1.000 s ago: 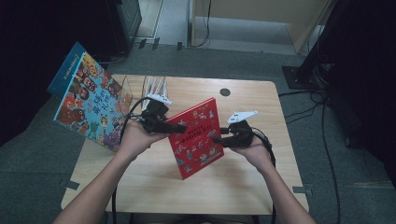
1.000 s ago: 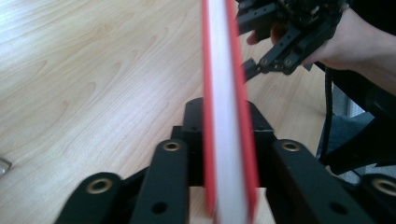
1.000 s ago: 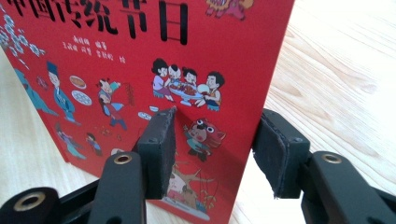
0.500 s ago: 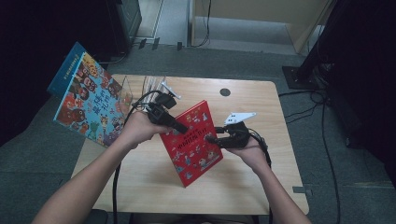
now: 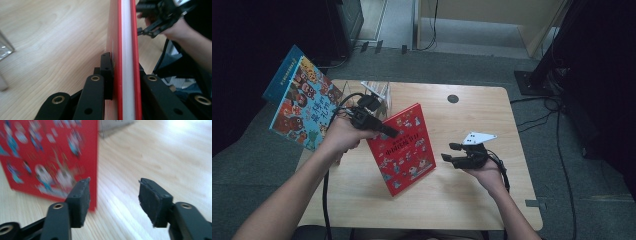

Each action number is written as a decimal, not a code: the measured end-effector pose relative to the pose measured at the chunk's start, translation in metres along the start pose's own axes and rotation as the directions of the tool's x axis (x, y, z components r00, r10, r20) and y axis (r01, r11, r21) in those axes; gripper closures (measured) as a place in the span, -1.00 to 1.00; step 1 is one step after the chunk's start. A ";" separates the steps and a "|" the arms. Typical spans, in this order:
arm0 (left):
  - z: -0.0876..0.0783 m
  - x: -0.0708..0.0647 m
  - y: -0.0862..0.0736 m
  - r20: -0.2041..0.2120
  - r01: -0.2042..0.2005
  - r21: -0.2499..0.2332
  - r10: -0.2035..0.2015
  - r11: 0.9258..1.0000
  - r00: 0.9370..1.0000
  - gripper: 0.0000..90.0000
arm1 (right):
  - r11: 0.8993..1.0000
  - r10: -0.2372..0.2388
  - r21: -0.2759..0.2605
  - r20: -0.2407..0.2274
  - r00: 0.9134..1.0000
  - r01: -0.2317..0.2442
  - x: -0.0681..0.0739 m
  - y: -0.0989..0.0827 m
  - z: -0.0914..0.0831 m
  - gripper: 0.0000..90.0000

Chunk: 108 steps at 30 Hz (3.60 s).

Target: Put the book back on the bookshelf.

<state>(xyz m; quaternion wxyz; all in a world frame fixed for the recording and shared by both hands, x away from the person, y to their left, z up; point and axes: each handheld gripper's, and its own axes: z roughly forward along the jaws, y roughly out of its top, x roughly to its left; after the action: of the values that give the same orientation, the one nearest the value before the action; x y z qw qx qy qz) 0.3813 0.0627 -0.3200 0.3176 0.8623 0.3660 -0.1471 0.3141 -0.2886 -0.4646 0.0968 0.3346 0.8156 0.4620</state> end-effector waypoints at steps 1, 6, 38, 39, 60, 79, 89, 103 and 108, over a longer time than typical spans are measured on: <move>-0.004 0.000 -0.001 -0.014 0.001 -0.009 -0.001 1.000 1.000 0.78 | 1.000 0.005 -0.003 0.011 1.000 -0.005 -0.001 -0.004 0.001 -0.03; -0.018 -0.002 -0.010 -0.086 0.001 -0.031 -0.003 1.000 0.996 0.77 | 0.999 0.044 -0.008 0.060 0.997 -0.043 -0.003 -0.018 0.009 -0.03; -0.117 0.032 -0.085 -0.193 0.204 -0.192 -0.241 0.960 0.951 0.77 | 0.995 -0.005 0.098 0.212 0.977 -0.016 0.000 -0.041 0.044 -0.20; -0.119 0.034 -0.086 -0.196 0.211 -0.198 -0.250 0.957 0.948 0.77 | 0.995 -0.005 0.098 0.211 0.977 -0.016 0.000 -0.041 0.044 -0.20; -0.145 0.073 -0.083 -0.288 0.293 -0.248 -0.359 0.923 0.888 0.78 | 0.995 -0.006 0.099 0.211 0.978 -0.015 0.000 -0.041 0.044 -0.20; -0.134 0.102 -0.039 -0.336 0.301 -0.292 -0.392 0.908 0.856 0.77 | 0.995 -0.016 0.101 0.200 0.980 -0.005 0.002 -0.042 0.042 -0.21; -0.123 0.118 -0.025 -0.359 0.280 -0.318 -0.389 0.906 0.848 0.77 | 0.995 -0.007 0.100 0.208 0.978 -0.014 0.004 -0.043 0.041 -0.21; -0.122 0.129 -0.019 -0.341 0.345 -0.242 -0.413 0.907 0.845 0.70 | 0.995 -0.007 0.099 0.213 0.977 -0.014 0.005 -0.045 0.039 -0.21; -0.122 0.134 -0.017 -0.342 0.366 -0.197 -0.414 0.910 0.844 0.70 | 0.995 -0.006 0.098 0.213 0.977 -0.015 0.005 -0.045 0.039 -0.21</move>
<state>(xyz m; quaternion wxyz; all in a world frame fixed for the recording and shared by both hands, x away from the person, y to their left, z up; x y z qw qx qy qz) 0.4640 0.2241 -0.3004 0.2578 0.7602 0.5961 -0.0176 0.3077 -0.2743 -0.5227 0.1658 0.3884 0.8218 0.3826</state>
